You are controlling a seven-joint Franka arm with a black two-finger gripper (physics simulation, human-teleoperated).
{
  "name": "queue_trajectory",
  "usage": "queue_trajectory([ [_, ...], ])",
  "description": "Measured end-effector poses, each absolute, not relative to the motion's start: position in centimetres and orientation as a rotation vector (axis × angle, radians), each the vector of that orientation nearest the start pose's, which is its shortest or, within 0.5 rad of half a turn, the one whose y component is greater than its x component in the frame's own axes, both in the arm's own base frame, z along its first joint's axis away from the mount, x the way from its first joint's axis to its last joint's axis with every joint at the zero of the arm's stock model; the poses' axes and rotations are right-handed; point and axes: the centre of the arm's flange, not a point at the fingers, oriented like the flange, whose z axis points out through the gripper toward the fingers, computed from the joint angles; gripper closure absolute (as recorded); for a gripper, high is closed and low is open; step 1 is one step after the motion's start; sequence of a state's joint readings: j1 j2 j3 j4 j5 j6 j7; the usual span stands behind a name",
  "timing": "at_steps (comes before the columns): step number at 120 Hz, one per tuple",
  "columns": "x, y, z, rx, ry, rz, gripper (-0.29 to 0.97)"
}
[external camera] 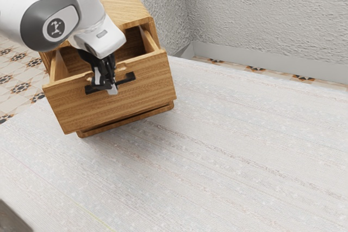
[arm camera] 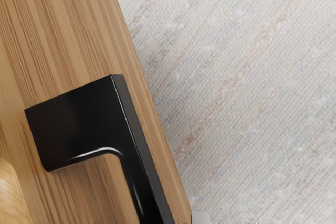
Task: Pull the drawer handle with one arm to open the drawer
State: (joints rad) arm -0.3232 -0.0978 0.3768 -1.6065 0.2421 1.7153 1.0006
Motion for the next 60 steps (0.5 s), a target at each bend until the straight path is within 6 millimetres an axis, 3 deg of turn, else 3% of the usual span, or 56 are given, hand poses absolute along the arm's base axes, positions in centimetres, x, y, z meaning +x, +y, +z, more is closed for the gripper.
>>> queue_trajectory([
  [24,52.1,4.0,67.5,-2.476,1.311,-0.069,0.78],
  [60,50.9,3.7,68.1,-2.490,1.231,-0.071,0.76],
])
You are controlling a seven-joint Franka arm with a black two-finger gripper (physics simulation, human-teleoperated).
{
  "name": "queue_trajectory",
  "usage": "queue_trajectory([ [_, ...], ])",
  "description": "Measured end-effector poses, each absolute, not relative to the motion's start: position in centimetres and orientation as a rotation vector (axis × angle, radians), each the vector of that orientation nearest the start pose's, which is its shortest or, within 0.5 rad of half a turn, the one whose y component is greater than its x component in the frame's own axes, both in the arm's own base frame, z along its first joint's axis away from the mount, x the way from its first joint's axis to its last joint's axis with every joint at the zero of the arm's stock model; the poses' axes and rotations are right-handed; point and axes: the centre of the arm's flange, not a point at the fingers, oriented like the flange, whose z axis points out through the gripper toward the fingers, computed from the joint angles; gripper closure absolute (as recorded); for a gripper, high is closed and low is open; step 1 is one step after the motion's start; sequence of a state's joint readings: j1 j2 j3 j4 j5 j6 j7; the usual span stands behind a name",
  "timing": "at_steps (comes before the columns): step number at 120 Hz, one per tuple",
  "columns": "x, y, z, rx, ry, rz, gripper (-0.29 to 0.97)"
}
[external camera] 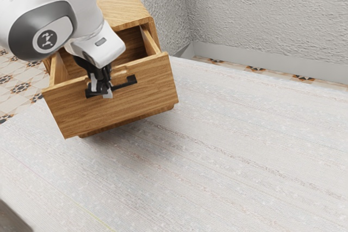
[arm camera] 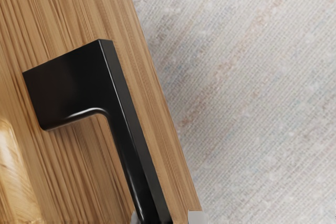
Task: Pull the drawer handle with one arm to open the drawer
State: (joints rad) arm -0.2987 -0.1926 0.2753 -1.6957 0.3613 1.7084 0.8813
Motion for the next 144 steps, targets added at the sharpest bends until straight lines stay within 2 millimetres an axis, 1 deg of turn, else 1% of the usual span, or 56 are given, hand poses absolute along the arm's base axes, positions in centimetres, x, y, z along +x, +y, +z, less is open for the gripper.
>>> queue_trajectory([
  [23,50.5,3.7,68.5,-2.494,1.186,-0.074,0.76],
  [29,50.2,3.2,68.5,-2.487,1.173,-0.064,0.77],
  [37,49.3,2.1,68.9,-2.469,1.158,-0.057,0.77],
  [41,48.9,1.6,68.9,-2.467,1.156,-0.058,0.81],
  [46,48.6,1.2,68.8,-2.466,1.155,-0.058,0.82],
  [48,48.5,1.1,68.7,-2.469,1.156,-0.055,0.80],
  [58,48.3,0.7,67.9,-2.481,1.164,-0.038,0.78],
  [70,48.0,-0.2,67.9,-2.483,1.176,-0.044,0.76],
  [76,47.9,-0.6,68.0,-2.483,1.179,-0.049,0.69],
  [80,48.0,-0.7,68.2,-2.495,1.181,-0.056,0.62],
  [84,48.2,-0.6,69.1,-2.521,1.173,-0.079,0.54],
  [86,48.2,-0.6,69.9,-2.533,1.168,-0.094,0.50],
  [90,48.0,-0.6,72.9,-2.552,1.151,-0.157,0.42],
  [95,47.1,-0.7,77.1,-2.573,1.132,-0.240,0.34],
  [98,46.3,-0.7,78.9,-2.590,1.124,-0.270,0.30],
  [102,45.5,0.0,80.3,-2.624,1.110,-0.282,0.26],
  [106,44.9,1.3,80.8,-2.668,1.083,-0.276,0.22],
  [118,43.6,5.3,80.9,-2.801,0.983,-0.239,0.13],
  [125,43.0,6.9,80.7,-2.859,0.938,-0.220,0.10],
  [131,42.7,7.6,80.4,-2.896,0.915,-0.203,0.07],
  [144,42.4,8.1,79.9,-2.940,0.887,-0.170,0.04],
])
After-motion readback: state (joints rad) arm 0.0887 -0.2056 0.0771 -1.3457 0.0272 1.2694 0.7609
